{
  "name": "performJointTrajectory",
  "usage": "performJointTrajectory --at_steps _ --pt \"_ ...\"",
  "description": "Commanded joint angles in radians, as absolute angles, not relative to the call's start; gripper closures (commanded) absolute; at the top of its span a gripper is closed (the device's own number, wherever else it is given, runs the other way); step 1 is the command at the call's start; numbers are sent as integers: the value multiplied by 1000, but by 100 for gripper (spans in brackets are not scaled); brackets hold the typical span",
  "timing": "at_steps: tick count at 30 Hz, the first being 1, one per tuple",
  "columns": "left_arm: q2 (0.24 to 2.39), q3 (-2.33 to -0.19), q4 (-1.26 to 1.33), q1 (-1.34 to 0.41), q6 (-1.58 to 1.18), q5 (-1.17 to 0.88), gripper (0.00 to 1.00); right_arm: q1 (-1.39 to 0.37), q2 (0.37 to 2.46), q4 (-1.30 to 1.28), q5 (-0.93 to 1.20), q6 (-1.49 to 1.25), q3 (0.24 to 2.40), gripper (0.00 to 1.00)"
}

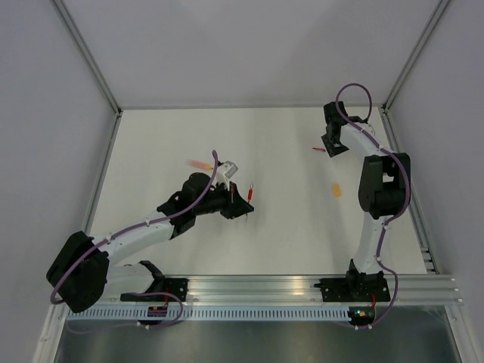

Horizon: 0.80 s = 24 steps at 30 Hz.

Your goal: Insert the pens into the pen caps

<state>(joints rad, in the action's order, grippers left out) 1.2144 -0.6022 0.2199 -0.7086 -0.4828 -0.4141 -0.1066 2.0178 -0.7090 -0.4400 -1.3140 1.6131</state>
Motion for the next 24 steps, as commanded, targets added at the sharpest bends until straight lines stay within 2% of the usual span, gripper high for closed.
performJointTrajectory --at_steps 1,11,14,18,21,24 --pt "1189 -611 264 -710 -505 -445 98 -94 2091 -716 -331 -1367 1696 56" --pt "1189 -614 253 -712 -499 -437 98 -58 2192 -663 -256 -1310 1778 62" --pt "1189 -617 249 -710 -497 -437 98 -52 2168 -511 -177 -1172 1712 67" --pt "1190 -617 249 -710 -495 -436 98 -34 2100 -142 -62 -1002 1551 68" --pt "1192 -615 249 -710 -495 -436 98 -15 2092 48 66 -921 1468 66" --pt "1193 -615 245 -710 -492 -439 98 -6 2132 164 182 -861 1436 68"
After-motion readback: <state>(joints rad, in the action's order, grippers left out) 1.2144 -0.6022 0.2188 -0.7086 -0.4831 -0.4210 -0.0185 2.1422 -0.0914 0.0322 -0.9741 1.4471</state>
